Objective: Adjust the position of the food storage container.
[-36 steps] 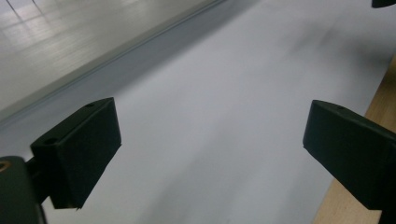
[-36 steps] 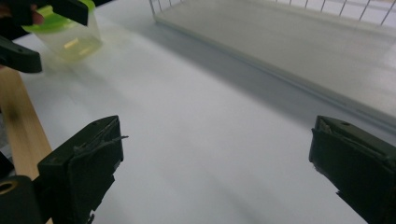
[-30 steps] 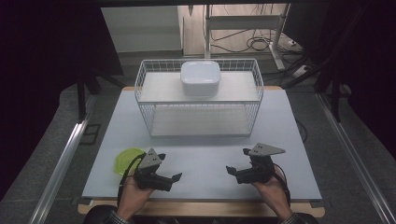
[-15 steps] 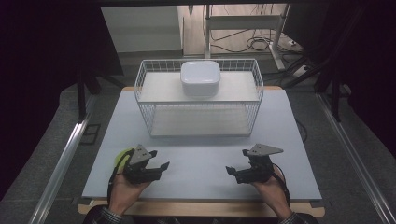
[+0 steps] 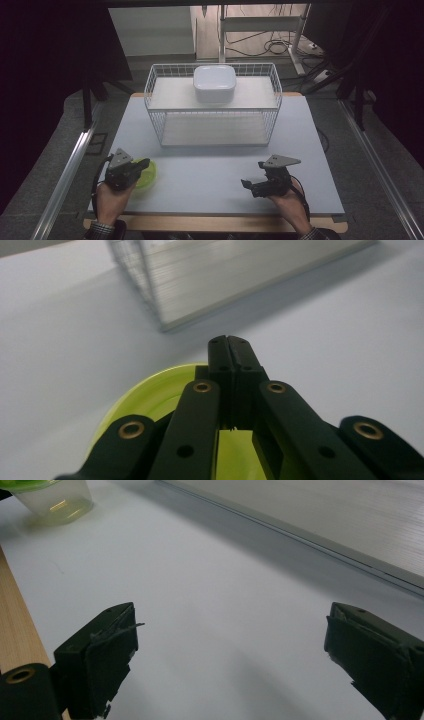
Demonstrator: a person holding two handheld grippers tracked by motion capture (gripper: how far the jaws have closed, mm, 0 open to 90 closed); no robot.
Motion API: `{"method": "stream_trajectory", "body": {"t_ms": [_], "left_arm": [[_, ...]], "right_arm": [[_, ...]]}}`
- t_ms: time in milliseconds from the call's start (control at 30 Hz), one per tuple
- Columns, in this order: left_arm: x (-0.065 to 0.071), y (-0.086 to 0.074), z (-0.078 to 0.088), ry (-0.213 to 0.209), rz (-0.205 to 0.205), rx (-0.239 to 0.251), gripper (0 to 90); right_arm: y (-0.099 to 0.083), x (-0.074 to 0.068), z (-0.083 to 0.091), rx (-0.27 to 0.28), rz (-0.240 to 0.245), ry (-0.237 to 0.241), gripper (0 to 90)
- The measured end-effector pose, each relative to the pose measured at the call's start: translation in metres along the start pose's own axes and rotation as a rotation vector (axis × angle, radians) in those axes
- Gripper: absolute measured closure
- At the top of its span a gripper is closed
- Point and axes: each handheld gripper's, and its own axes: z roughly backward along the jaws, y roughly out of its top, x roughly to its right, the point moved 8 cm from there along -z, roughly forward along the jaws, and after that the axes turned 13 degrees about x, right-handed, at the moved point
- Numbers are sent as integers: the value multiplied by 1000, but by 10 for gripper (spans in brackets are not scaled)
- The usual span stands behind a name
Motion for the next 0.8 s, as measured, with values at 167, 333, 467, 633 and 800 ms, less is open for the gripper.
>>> {"method": "stream_trajectory", "body": {"t_ms": [167, 333, 467, 633, 800], "left_arm": [[-29, -7, 14, 78, 36, 3, 899], [-49, -17, 26, 123, 75, -8, 899], [-58, -30, 31, 145, 96, -38, 899], [-64, -50, 35, 156, 108, -96, 899], [-64, -63, 36, 127, 131, -127, 899]], "right_arm": [[0, 0, 0, -4, 3, -2, 76], [-1, 0, -1, -8, 8, -5, 76], [-1, -1, -1, -12, 12, -6, 77], [-2, -1, -2, -17, 17, -10, 77], [-3, -3, -3, -25, 27, -9, 77]]}}
